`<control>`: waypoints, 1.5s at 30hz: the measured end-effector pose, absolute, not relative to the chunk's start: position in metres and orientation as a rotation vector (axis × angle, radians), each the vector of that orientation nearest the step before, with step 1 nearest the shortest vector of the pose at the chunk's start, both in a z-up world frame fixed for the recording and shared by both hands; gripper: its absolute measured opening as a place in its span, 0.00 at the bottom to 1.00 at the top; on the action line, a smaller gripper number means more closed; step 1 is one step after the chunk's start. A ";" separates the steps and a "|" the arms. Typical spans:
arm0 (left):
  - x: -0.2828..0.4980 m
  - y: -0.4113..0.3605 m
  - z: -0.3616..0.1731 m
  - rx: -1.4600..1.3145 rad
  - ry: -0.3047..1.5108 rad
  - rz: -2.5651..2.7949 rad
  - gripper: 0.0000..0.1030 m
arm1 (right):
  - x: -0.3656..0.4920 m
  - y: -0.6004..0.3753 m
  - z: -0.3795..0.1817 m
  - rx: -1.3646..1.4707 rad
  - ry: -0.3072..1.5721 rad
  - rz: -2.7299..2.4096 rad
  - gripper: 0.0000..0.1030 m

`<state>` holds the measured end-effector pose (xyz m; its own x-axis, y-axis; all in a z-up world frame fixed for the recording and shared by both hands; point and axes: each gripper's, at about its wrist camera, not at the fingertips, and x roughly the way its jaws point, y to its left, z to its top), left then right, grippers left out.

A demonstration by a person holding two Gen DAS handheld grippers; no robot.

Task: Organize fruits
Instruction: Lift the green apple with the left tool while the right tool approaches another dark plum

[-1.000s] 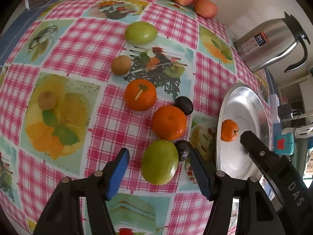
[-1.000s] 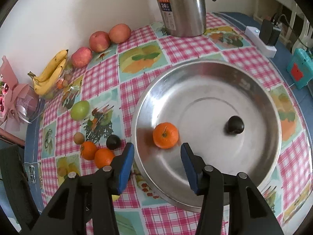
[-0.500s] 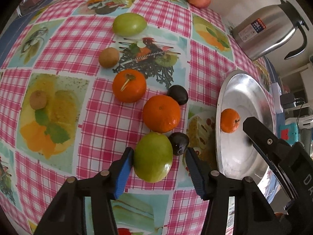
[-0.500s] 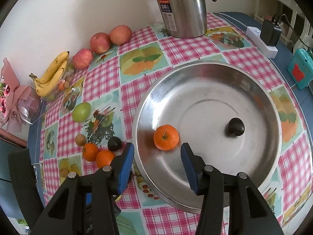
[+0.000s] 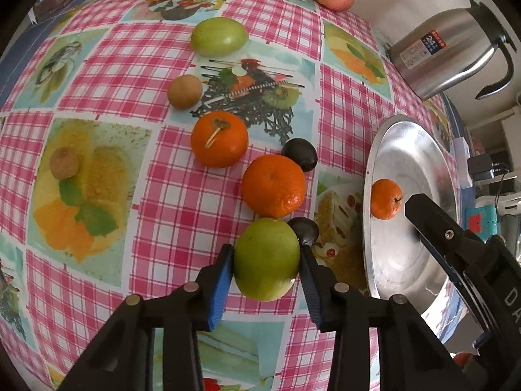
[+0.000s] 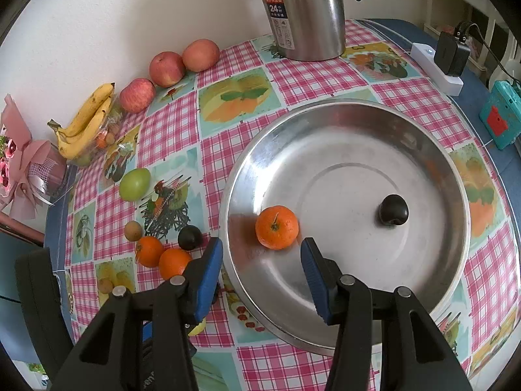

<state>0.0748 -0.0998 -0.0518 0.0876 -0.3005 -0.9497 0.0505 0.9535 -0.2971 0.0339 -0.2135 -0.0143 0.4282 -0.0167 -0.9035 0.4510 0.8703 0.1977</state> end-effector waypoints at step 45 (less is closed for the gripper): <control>0.092 0.021 -0.014 -0.558 1.258 0.000 0.41 | 0.051 -0.161 -0.027 0.318 1.188 -0.104 0.50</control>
